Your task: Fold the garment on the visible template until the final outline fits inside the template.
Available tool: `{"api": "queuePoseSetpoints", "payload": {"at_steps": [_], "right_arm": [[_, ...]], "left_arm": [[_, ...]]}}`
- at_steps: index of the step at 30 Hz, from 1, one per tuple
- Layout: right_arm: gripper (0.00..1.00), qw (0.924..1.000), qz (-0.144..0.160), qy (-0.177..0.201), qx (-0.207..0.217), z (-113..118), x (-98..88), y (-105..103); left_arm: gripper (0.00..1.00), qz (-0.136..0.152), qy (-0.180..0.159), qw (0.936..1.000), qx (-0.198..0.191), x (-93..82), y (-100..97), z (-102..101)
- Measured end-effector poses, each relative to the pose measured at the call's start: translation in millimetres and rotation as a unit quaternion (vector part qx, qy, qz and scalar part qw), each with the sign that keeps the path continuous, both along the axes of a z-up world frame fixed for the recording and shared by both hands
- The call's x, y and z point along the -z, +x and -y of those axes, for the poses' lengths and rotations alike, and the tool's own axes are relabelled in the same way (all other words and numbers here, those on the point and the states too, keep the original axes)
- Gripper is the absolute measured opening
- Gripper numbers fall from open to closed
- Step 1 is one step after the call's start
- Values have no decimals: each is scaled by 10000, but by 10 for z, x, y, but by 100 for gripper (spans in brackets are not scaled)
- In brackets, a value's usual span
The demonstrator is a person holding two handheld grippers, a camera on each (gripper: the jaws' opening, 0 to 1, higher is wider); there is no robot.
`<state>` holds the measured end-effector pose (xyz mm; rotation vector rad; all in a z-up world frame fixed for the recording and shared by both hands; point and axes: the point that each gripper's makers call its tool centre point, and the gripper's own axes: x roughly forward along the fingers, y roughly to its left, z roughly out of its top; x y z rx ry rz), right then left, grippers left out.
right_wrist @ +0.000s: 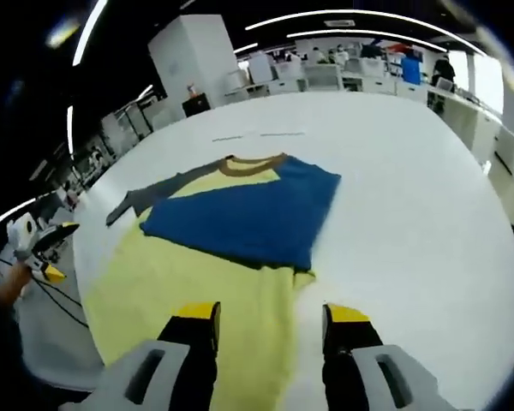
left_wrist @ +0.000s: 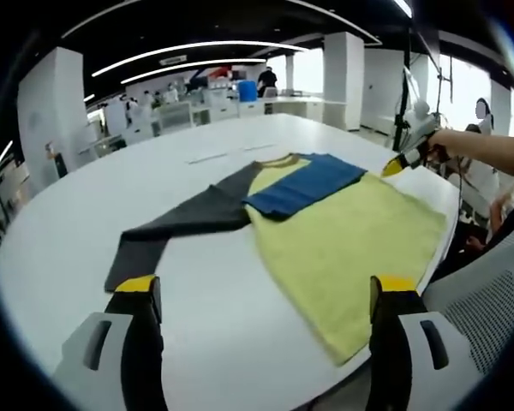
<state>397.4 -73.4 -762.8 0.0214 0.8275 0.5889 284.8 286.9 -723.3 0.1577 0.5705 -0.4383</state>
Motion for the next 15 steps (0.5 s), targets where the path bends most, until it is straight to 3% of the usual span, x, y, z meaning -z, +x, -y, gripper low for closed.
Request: {"api": "queuePoseSetpoints", "payload": {"at_steps": [8, 13, 15], "right_arm": [[87, 9964, 665, 335, -412, -157, -334, -52], [99, 9914, 975, 577, -655, -267, -543, -155], [99, 9898, 1041, 626, -747, -298, -596, -189]], "left_arm": [[99, 6, -111, 9998, -154, -68, 83, -105], [99, 3, -274, 9983, -516, -81, 173, -296], [98, 15, -350, 9971, -677, -84, 217, -378]]}}
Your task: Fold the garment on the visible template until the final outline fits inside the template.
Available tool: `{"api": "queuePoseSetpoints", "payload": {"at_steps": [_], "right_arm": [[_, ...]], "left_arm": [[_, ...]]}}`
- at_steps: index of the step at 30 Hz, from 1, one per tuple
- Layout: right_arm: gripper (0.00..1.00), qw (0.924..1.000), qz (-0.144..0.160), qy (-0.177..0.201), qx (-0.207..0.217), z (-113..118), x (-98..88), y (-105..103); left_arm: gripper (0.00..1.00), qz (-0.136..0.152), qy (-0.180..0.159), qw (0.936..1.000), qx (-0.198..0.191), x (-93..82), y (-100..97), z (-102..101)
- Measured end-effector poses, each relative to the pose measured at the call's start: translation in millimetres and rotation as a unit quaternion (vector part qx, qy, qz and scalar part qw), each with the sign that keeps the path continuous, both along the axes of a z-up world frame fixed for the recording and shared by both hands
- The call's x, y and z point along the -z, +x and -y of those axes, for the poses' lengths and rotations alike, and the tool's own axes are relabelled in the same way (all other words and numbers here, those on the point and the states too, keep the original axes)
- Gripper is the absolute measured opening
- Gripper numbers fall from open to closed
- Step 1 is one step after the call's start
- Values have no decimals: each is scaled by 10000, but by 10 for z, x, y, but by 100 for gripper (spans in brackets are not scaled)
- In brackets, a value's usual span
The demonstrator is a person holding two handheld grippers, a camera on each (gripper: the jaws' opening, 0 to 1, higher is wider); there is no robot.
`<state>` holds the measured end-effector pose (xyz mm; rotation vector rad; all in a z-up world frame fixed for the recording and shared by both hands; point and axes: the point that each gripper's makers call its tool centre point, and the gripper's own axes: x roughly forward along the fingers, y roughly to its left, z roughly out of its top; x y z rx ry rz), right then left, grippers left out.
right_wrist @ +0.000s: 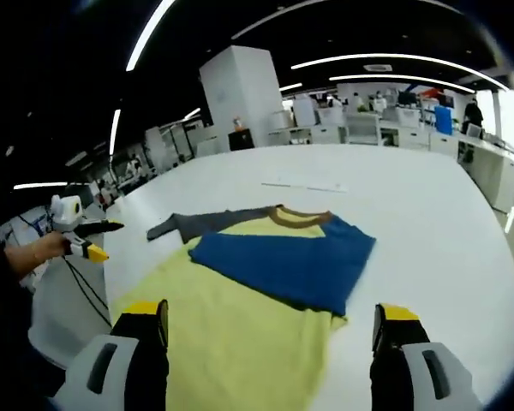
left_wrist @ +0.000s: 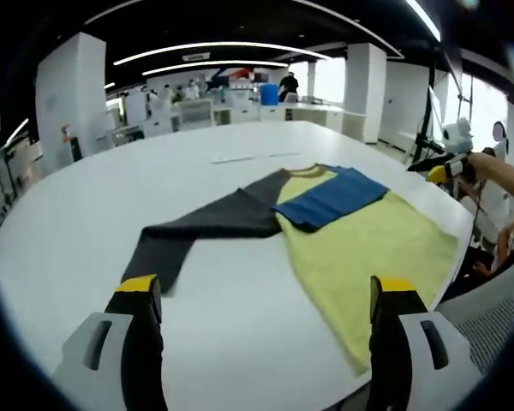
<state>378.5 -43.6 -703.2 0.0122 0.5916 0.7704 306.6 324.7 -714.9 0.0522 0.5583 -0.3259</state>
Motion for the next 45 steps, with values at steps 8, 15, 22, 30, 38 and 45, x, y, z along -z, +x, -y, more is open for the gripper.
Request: {"api": "queuePoseSetpoints", "payload": {"at_steps": [8, 15, 22, 30, 38, 45], "right_arm": [[99, 9999, 130, 52, -93, -56, -118, -123], [99, 9997, 191, 151, 95, -8, -195, -140], [99, 9994, 278, 174, 104, 27, -243, -175], [99, 9995, 275, 83, 134, 71, -216, -227], [96, 9993, 257, -20, 282, 163, -160, -227], [96, 9991, 250, -131, 325, 191, -126, -247]], "left_arm": [[91, 26, -184, 9965, -813, 35, 176, -367], [72, 236, -386, 9841, -1719, 77, 302, -674], [53, 168, -489, 9697, -2386, 247, 405, -848], [39, -93, -428, 9524, -3016, 524, 470, -1062], [23, -107, -633, 9385, -3392, 713, 476, -1102], [17, -147, -606, 9381, -3407, 738, 515, -1076]]}}
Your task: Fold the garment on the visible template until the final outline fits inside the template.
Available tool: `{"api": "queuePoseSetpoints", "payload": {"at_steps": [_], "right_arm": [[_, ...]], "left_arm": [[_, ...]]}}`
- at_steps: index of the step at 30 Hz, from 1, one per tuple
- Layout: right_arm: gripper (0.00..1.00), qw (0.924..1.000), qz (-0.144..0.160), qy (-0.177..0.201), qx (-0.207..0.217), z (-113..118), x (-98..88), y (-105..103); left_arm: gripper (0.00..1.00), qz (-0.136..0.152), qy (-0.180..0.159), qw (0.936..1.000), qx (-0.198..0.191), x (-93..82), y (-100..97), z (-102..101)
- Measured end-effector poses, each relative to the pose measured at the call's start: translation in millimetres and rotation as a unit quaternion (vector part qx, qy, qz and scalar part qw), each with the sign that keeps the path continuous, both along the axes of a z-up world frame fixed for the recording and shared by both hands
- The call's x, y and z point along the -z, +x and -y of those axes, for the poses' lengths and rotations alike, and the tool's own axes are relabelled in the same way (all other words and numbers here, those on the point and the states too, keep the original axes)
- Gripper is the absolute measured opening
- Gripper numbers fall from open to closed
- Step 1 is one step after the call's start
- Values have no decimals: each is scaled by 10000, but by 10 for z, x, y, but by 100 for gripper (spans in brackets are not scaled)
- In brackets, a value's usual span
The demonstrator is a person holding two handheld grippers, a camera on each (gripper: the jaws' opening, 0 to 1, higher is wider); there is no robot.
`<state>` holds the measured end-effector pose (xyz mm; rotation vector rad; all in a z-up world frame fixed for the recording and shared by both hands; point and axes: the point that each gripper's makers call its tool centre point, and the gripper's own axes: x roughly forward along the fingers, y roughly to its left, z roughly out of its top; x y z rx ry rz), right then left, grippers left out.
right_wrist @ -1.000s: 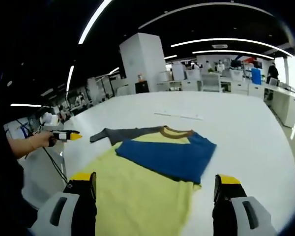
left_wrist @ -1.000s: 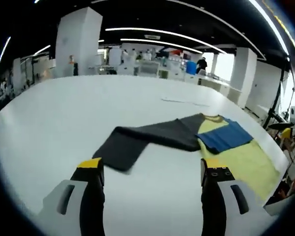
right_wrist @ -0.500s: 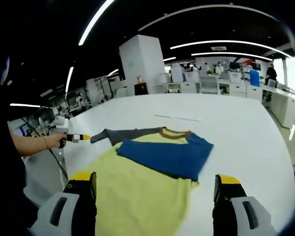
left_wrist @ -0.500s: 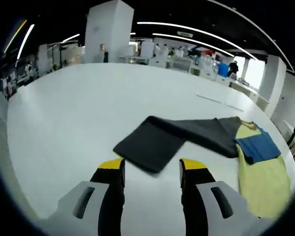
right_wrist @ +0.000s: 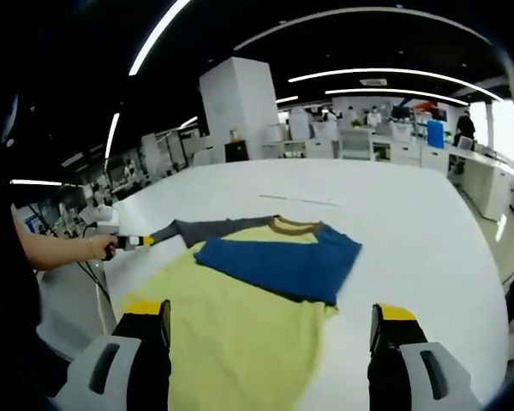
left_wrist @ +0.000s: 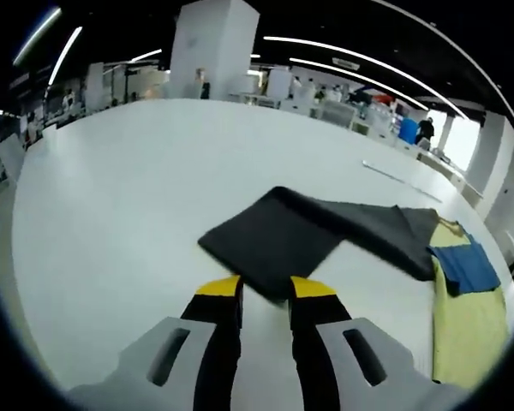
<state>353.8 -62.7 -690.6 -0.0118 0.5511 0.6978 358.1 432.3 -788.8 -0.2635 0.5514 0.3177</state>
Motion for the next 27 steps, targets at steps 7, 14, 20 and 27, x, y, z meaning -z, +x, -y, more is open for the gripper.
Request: {"api": "queuePoseSetpoints", "payload": {"at_steps": [7, 14, 20, 27], "right_arm": [[98, 9996, 10, -196, -183, -9, 48, -48], [99, 9987, -8, -279, -420, -91, 78, -137], [99, 9980, -26, -466, -434, -64, 122, -166], [99, 9980, 15, -535, -341, -12, 105, -156]], "left_arm": [[5, -351, 197, 9986, -329, 9, -24, -85], [9, -508, 111, 9967, -624, 18, 30, -94], [7, -578, 114, 9945, -869, 28, 24, -124], [0, -477, -59, 9944, -941, 40, 32, -153]]}}
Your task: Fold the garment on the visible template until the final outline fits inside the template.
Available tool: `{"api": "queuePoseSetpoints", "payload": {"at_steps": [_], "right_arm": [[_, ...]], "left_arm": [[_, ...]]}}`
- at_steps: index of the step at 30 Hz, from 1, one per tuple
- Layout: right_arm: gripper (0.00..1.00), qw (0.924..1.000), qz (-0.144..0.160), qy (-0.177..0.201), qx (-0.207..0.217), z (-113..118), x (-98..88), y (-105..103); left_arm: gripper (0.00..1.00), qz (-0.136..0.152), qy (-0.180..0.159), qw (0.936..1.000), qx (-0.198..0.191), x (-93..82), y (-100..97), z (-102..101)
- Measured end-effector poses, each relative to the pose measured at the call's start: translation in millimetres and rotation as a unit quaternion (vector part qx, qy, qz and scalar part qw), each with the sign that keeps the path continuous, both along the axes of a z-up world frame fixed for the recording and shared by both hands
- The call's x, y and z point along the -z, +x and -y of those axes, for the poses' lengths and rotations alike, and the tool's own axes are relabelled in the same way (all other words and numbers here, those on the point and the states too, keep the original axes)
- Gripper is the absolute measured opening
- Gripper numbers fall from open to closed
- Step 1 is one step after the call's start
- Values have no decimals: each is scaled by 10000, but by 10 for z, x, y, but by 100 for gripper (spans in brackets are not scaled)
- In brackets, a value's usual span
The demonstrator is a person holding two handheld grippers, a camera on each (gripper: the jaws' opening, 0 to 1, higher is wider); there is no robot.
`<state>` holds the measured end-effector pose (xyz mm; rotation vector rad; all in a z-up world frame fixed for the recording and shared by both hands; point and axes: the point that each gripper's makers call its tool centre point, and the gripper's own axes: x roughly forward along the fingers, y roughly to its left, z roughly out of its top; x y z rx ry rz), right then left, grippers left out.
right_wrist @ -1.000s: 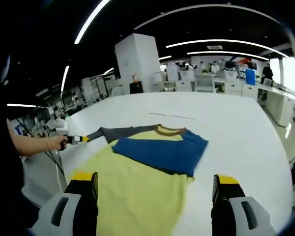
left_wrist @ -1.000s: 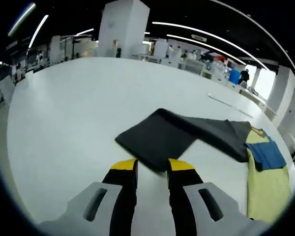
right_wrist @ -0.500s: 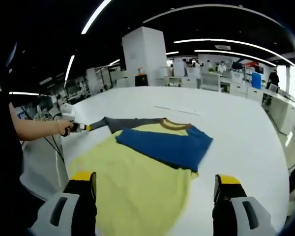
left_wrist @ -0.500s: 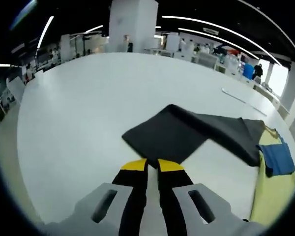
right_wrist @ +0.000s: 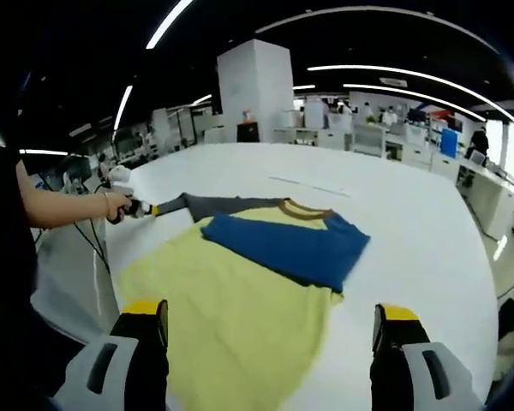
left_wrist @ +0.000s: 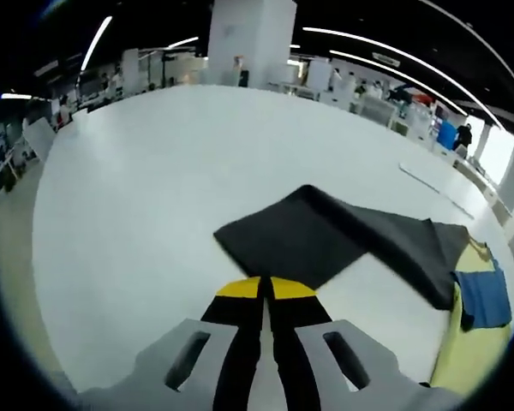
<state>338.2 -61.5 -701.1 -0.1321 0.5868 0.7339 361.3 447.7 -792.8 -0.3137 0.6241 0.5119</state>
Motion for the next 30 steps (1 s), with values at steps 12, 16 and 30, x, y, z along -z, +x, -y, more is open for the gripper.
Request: {"api": "queuePoseSetpoints", "payload": {"at_steps": [12, 16, 30], "right_arm": [[99, 9999, 26, 140, -18, -48, -42, 0], [99, 9999, 19, 161, -42, -64, -43, 1], [99, 9998, 18, 183, 68, -36, -51, -16]], "left_arm": [[0, 378, -168, 9979, 501, -220, -30, -69], [0, 492, -177, 9970, 576, -305, -21, -131], [0, 92, 720, 9908, 1141, -452, -104, -396]]}}
